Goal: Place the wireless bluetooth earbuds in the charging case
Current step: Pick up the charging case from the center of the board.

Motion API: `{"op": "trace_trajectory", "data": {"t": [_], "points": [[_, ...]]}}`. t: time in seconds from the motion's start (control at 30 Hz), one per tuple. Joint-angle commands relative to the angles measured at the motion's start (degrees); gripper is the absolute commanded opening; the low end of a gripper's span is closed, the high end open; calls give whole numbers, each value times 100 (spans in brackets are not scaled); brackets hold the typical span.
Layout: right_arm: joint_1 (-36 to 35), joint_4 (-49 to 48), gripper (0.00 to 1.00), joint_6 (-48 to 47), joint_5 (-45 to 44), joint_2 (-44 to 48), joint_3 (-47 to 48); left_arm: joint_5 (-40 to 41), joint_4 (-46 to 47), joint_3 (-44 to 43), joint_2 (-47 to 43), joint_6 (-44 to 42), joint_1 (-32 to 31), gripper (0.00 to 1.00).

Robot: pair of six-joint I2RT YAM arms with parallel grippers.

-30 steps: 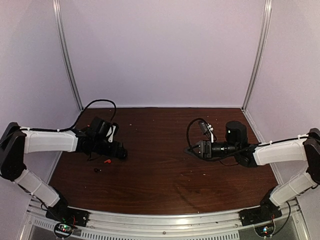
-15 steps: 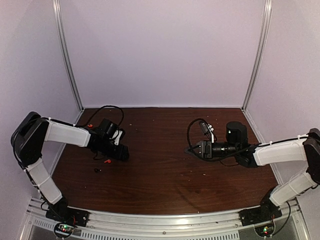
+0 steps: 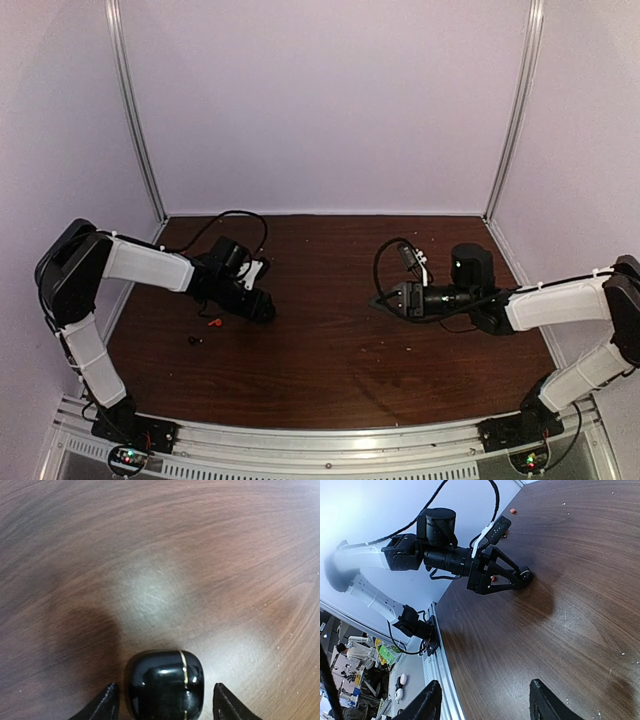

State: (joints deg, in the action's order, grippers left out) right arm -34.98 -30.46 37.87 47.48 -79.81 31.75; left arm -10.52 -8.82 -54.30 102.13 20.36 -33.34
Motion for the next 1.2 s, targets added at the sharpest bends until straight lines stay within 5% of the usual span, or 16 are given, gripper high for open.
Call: {"op": "trace_trajectory", "data": {"t": [0.0,0.47,0.7,1.17], "points": [[39,-124,61,-10,50,-70,57,280,-62,-229,147,-159,-47,67],[53,108,77,-1589,-909,707,-167,955,-380,-286,501,-516,-474,58],[44,101,89,-2218,-1457,1218,-380,1110,-560,-360,477,-609,-692,38],[-763,-503,89,-3118,-1681,2268,-1117,-2936,-1241,-283,-1017,-812,-808,24]]}}
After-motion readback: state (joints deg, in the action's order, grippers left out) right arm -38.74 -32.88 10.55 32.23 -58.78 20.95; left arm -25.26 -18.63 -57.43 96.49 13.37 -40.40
